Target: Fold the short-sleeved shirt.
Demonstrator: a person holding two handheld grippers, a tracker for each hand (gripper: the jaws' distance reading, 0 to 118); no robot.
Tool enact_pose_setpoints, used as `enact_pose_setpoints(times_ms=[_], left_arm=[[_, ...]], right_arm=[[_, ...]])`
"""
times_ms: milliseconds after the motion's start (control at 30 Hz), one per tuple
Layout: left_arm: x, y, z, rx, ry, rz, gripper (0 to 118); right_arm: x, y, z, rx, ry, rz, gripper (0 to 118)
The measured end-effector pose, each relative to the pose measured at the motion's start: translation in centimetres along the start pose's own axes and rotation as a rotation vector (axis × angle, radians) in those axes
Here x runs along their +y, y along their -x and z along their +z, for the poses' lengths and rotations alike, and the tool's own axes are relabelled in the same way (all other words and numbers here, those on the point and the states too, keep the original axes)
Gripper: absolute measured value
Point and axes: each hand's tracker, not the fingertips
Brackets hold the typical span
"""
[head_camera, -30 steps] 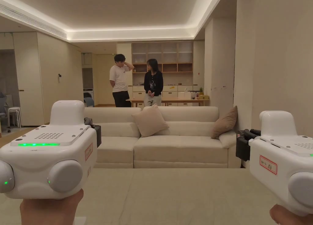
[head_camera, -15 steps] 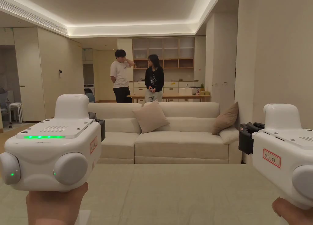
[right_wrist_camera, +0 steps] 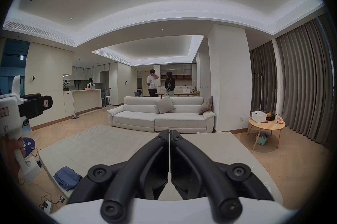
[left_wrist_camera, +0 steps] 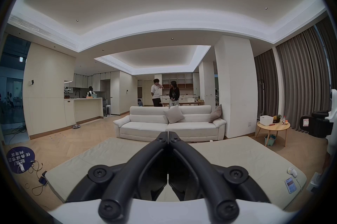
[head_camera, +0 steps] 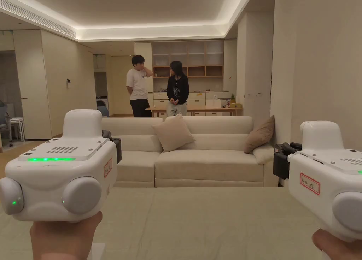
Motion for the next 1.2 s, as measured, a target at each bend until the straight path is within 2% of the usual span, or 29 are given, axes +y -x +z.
enact_pose_setpoints(times_ms=[633, 667, 700, 767, 800, 833, 867, 900, 1033, 1200], left_arm=[[0.12, -0.43, 0.38, -0.013, -0.018, -0.020, 0], [0.25, -0.34, 0.39, -0.036, -0.008, -0.027, 18], [0.36, -0.35, 0.36, -0.038, -0.002, -0.027, 44], [0.21, -0.41, 0.04, -0.017, 0.001, -0.027, 104], [0.13, -0.36, -0.14, -0.015, 0.007, -0.025, 112], [0.09, -0.27, -0.10, -0.008, 0.007, -0.021, 112], [0.03, -0.20, -0.03, -0.009, 0.000, -0.008, 112], [-0.03, -0.08, -0.01, -0.015, -0.003, 0.008, 112], [-0.12, 0.00, -0.35, -0.018, 0.014, 0.011, 112], [-0.39, -0.22, -0.16, -0.019, -0.004, 0.002, 112]], right_arm=[[-0.23, 0.03, 0.00, 0.008, -0.008, 0.003, 3], [-0.24, -0.07, -0.04, 0.010, -0.002, 0.004, 20], [-0.31, -0.04, 0.03, 0.003, -0.012, 0.000, 46], [-0.35, -0.02, -0.05, -0.005, -0.021, -0.006, 94], [-0.29, -0.13, -0.15, -0.009, -0.019, -0.009, 107], [-0.21, -0.16, -0.25, -0.012, -0.009, -0.013, 117], [-0.19, -0.14, -0.30, -0.020, -0.008, -0.017, 118], [-0.12, -0.05, -0.20, -0.005, -0.058, -0.025, 118], [-0.14, -0.13, -0.19, -0.056, -0.060, -0.001, 118], [0.22, -0.02, 0.01, -0.057, -0.085, 0.008, 118]])
